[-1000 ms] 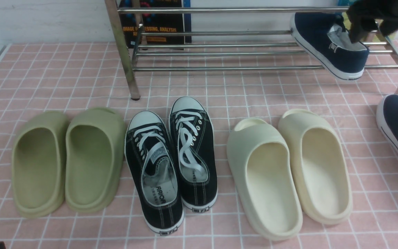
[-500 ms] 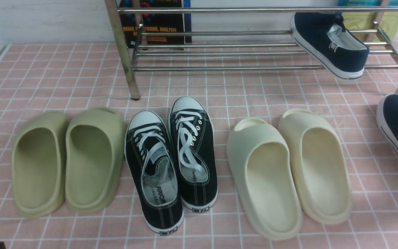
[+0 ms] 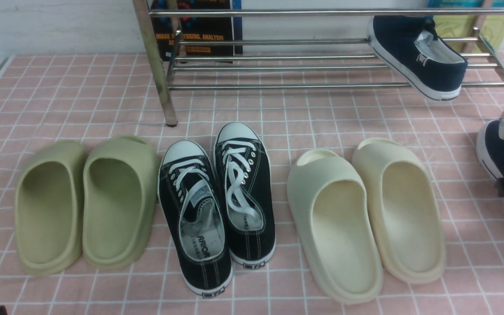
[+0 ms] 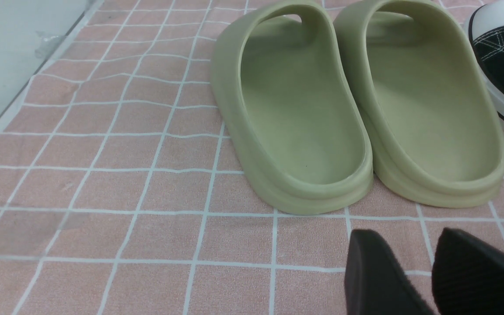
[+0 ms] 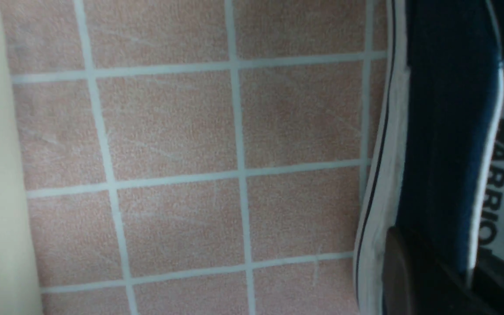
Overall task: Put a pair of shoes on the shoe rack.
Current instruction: Use the right arm to grab the shoe closest to it, then use the right arm to put a shoe into the shoe rack
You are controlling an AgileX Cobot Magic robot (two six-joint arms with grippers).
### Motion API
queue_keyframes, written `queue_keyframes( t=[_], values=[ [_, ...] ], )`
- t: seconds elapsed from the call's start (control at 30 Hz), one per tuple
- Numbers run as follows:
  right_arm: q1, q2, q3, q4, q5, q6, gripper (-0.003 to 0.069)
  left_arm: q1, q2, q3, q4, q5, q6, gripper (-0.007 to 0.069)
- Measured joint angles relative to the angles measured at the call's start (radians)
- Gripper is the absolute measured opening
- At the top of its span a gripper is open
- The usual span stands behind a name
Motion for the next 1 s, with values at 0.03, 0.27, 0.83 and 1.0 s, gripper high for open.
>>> queue_keyframes(
  t=[0.03, 0.27, 0.83, 1.0],
  values=[
    [0.0, -0.006, -0.011, 0.0, 0.009, -0.003, 0.0011, 0.0, 0.0, 0.0, 0.0, 0.0, 0.0, 0.024],
    [0.0, -0.063, -0.179, 0.066, 0.13, -0.111, 0.0012, 0.0, 0.0, 0.0, 0.0, 0.0, 0.0, 0.024],
    [0.0, 0.198, -0.576, 0.101, 0.196, -0.211, 0.0012, 0.0, 0.0, 0.0, 0.0, 0.0, 0.0, 0.024],
    [0.0, 0.307, -0.748, 0.141, 0.195, -0.286, 0.0012, 0.0, 0.0, 0.0, 0.0, 0.0, 0.0, 0.024]
  ],
)
